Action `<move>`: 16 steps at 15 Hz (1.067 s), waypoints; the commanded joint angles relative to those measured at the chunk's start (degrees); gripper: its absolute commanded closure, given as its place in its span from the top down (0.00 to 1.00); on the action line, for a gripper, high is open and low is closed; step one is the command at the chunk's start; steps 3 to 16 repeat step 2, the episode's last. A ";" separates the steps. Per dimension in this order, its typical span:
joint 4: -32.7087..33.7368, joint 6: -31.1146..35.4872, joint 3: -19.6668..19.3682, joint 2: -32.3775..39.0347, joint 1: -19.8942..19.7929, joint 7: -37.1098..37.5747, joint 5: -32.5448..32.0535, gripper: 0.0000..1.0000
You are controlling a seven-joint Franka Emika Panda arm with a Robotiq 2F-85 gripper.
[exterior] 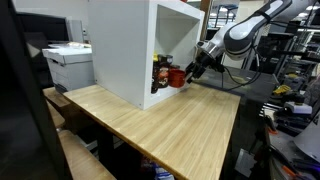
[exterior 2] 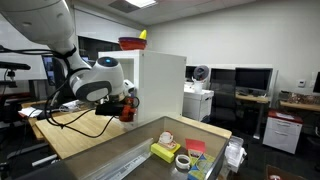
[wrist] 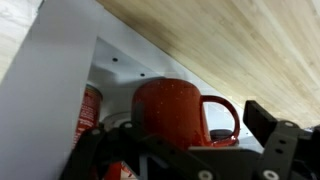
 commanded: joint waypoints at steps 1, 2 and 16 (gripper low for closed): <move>0.03 -0.26 0.14 -0.27 -0.36 0.57 -0.88 1.00; 0.03 -0.26 0.14 -0.27 -0.36 0.57 -0.88 1.00; 0.03 -0.26 0.14 -0.27 -0.36 0.57 -0.88 1.00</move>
